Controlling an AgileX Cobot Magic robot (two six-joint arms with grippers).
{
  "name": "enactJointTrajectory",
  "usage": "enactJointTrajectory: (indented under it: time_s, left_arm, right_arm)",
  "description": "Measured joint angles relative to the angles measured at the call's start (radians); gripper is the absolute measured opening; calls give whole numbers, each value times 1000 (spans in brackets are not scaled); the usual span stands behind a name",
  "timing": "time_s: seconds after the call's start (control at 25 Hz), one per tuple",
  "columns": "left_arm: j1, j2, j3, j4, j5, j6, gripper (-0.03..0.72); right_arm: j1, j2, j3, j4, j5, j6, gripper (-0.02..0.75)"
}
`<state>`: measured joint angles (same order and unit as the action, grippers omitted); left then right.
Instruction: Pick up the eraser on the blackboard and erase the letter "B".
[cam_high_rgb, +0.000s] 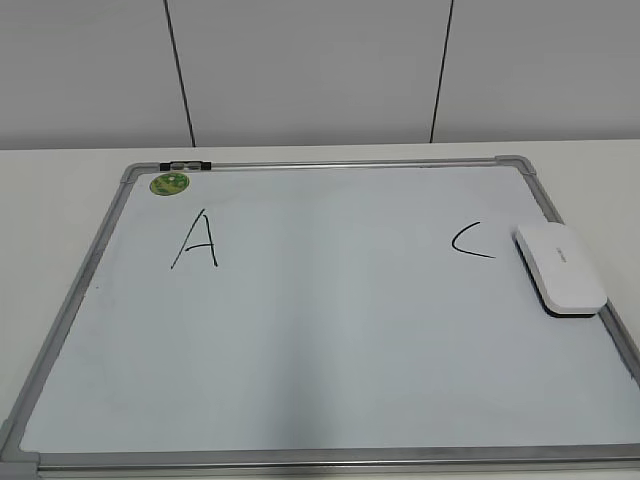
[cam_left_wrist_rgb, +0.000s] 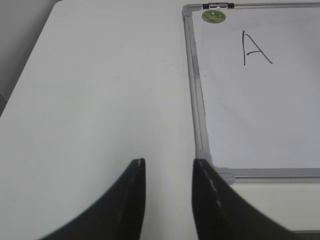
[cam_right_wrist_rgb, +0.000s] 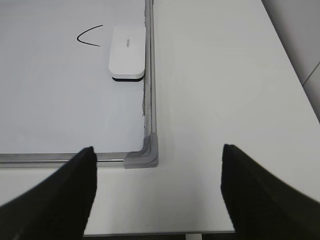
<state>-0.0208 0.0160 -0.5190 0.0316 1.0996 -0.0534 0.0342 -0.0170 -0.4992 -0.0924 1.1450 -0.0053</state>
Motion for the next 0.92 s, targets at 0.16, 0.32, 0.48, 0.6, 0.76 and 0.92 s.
enactJointTrajectory:
  time_s: [0.16,0.32,0.48,0.6,0.76,0.92]
  left_arm:
    - [0,0,0,0,0,0,241]
    - [0,0,0,0,0,0,241]
    - [0,0,0,0,0,0,241]
    - [0,0,0,0,0,0,241]
    - [0,0,0,0,0,0,241]
    - [0,0,0,0,0,0,241]
  right_arm:
    - [0,0,0,0,0,0,573]
    - [0,0,0,0,0,0,573]
    - [0,0,0,0,0,0,573]
    - [0,0,0,0,0,0,573]
    - [0,0,0,0,0,0,573]
    - [0,0,0,0,0,0,573]
